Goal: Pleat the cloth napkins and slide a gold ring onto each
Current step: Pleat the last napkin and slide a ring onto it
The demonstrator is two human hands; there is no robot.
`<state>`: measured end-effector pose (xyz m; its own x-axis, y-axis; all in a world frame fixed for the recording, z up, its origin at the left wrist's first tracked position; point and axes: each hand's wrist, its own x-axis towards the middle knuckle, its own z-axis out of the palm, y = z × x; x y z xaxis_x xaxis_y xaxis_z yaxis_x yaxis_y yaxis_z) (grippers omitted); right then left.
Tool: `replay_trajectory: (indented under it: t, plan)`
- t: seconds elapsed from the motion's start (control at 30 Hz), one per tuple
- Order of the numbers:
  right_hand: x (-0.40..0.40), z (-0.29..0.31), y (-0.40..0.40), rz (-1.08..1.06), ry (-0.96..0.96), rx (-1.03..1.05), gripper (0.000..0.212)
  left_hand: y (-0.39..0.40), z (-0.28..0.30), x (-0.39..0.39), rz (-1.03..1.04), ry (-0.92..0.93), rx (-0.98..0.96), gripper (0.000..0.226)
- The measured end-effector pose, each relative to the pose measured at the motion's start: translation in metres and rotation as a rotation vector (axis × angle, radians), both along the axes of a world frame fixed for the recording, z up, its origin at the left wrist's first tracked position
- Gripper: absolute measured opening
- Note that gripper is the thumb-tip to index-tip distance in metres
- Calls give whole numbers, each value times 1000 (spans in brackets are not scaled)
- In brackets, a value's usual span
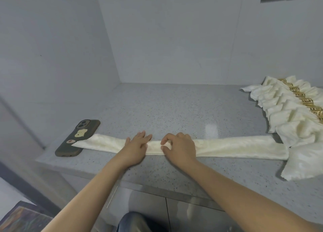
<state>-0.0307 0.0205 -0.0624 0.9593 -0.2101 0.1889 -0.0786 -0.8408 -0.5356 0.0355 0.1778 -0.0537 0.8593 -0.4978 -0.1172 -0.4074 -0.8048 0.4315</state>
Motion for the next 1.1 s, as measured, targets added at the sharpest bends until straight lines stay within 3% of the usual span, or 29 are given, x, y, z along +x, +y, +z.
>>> replay_trajectory:
  t: [0.1,0.27,0.5,0.77,0.9,1.0,1.1]
  plan:
    - [1,-4,2,93,-70,-27,24,14,10,14,20,-16,-49,42]
    - [5,-5,4,218,-79,-62,34,20,25,28,82,-41,84,27]
    - [12,1,11,142,28,-68,31,17,39,26,102,1,200,35]
    - [14,6,13,103,88,-26,34,4,38,2,155,-31,-36,14]
    - [14,9,7,143,133,18,36,4,47,-6,150,135,-116,18]
    - [11,12,-6,198,130,240,28,0,59,-7,177,215,-34,25]
    - [3,16,-18,229,103,356,17,-10,64,-8,187,461,-147,26]
